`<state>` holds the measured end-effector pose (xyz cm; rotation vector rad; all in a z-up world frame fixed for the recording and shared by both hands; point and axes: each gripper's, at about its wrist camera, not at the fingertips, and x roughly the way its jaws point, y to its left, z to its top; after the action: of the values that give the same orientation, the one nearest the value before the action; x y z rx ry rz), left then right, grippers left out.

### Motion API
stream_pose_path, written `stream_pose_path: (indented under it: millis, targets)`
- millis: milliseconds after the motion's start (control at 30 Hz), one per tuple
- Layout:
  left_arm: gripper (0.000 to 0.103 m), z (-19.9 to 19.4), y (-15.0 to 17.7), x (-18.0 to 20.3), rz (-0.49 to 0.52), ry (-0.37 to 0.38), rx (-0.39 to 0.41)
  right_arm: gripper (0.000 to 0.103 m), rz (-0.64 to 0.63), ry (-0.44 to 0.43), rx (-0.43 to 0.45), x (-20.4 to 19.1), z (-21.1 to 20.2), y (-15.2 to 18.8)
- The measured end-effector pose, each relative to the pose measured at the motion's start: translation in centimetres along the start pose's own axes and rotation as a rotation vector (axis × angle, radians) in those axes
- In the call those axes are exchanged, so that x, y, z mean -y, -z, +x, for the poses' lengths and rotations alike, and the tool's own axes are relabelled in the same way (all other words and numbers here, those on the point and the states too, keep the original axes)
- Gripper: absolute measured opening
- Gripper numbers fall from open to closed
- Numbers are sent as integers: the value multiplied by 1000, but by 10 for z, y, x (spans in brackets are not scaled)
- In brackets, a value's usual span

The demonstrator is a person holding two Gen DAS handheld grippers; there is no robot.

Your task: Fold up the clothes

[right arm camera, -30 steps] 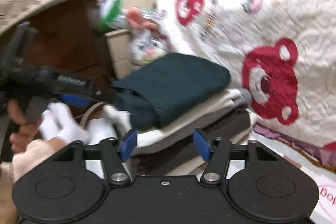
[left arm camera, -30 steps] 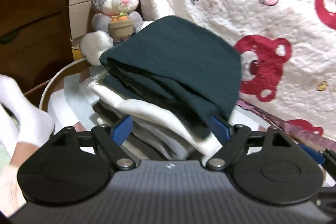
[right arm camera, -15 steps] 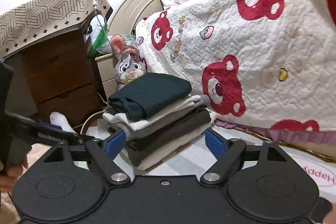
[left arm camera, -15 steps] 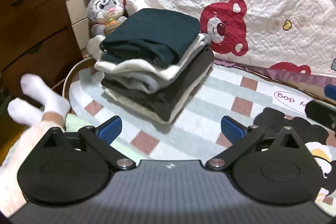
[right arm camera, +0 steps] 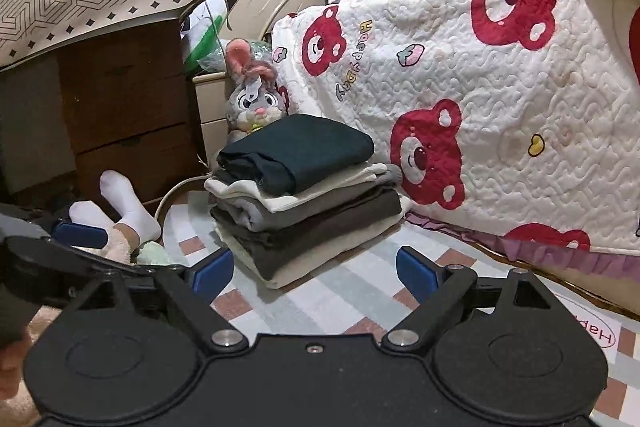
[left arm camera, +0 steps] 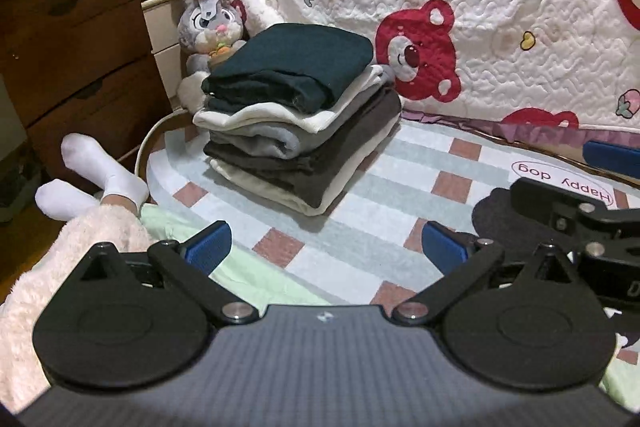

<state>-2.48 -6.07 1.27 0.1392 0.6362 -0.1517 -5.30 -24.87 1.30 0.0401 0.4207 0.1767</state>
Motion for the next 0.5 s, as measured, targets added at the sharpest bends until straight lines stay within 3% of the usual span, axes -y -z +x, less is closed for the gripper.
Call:
stream_pose_path:
  millis: [500]
  targets:
    - [103, 14, 6, 6, 9, 52, -30, 91, 7, 46, -23, 6, -4, 0]
